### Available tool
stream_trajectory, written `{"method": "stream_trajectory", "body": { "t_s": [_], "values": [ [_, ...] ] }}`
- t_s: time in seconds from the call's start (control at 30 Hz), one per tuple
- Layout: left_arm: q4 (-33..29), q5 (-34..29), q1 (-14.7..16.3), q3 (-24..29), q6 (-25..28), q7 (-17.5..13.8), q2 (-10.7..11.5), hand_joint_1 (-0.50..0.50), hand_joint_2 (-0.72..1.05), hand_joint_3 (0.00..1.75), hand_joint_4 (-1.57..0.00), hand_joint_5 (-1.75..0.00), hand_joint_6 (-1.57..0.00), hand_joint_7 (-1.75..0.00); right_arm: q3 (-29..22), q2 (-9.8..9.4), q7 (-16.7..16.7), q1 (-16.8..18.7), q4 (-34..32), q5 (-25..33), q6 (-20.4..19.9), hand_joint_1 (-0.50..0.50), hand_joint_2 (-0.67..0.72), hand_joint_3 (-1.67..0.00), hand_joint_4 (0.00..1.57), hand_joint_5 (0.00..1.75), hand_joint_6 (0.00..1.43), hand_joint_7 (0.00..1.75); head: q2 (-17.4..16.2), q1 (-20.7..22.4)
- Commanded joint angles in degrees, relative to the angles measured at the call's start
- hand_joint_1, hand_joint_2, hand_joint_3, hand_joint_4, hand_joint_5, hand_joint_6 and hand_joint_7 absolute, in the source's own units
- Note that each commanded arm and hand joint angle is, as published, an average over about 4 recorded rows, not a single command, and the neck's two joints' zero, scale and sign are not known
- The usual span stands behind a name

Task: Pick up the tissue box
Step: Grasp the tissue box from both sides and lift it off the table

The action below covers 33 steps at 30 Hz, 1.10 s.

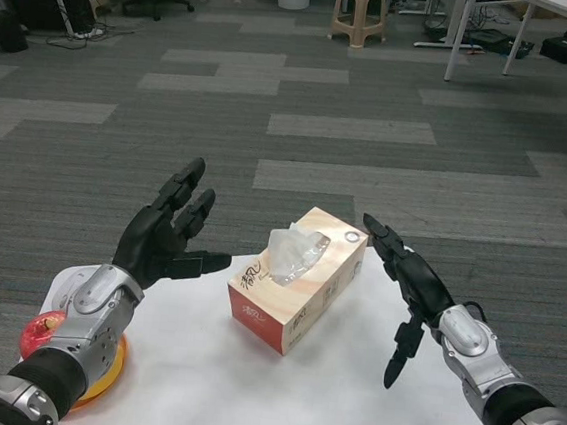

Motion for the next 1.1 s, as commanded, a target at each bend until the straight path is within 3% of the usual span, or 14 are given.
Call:
{"method": "stream_trajectory", "body": {
  "t_s": [0.03, 0.43, 0.53, 0.7, 0.87, 1.1],
  "values": [
    [0.37, -0.08, -1.33, -0.08, 0.19, -0.08, 0.68, 0.50, 1.05, 0.09, 0.00, 0.00, 0.00, 0.00, -1.41, 0.56, -0.20, -1.97, 1.55, 0.33, 0.09, -0.46, 0.60, -0.14, 0.00, 0.00, 0.00, 0.00, 0.17, 0.08],
    [0.37, -0.12, -1.25, -0.03, 0.10, -0.08, 0.68, 0.50, 1.05, 0.09, 0.00, 0.00, 0.00, 0.00, -6.46, 0.03, -0.22, -3.49, 2.05, 0.15, 0.09, -0.46, 0.53, -0.16, 0.00, 0.00, 0.00, 0.00, 0.69, 0.10],
    [0.37, -0.12, -1.25, -0.03, 0.10, -0.08, 0.68, 0.50, 1.05, 0.02, 0.00, 0.00, 0.00, 0.00, -7.69, -0.19, -0.29, -3.86, 2.25, 0.07, 0.09, -0.46, 0.52, -0.16, 0.00, 0.00, 0.00, 0.00, 0.85, -0.02],
    [0.37, -0.12, -1.25, -0.03, 0.10, -0.08, 0.68, 0.50, 1.05, 0.09, 0.00, 0.00, 0.00, 0.00, -8.64, -0.30, -0.29, -5.77, 4.16, 0.13, 0.15, -0.46, 0.47, -0.16, 0.00, 0.00, 0.00, 0.00, 0.97, -0.08],
    [0.37, -0.12, -1.25, -0.03, 0.05, -0.08, 0.68, 0.50, 1.05, 0.07, 0.00, 0.00, 0.00, 0.00, -8.71, 0.03, -0.37, -8.30, 6.73, -0.02, 0.35, -0.44, 0.31, -0.24, 0.00, 0.00, 0.00, 0.00, 1.01, -0.14],
    [0.46, -0.12, -1.16, 0.01, 0.01, -0.08, 0.68, 0.50, 1.05, 0.04, 0.00, 0.00, 0.00, 0.00, -8.53, 3.02, -0.37, -12.65, 12.67, -1.43, 0.79, -0.41, 0.09, -0.26, 0.00, 0.00, 0.00, 0.00, 1.10, -0.23]
  ]
}}
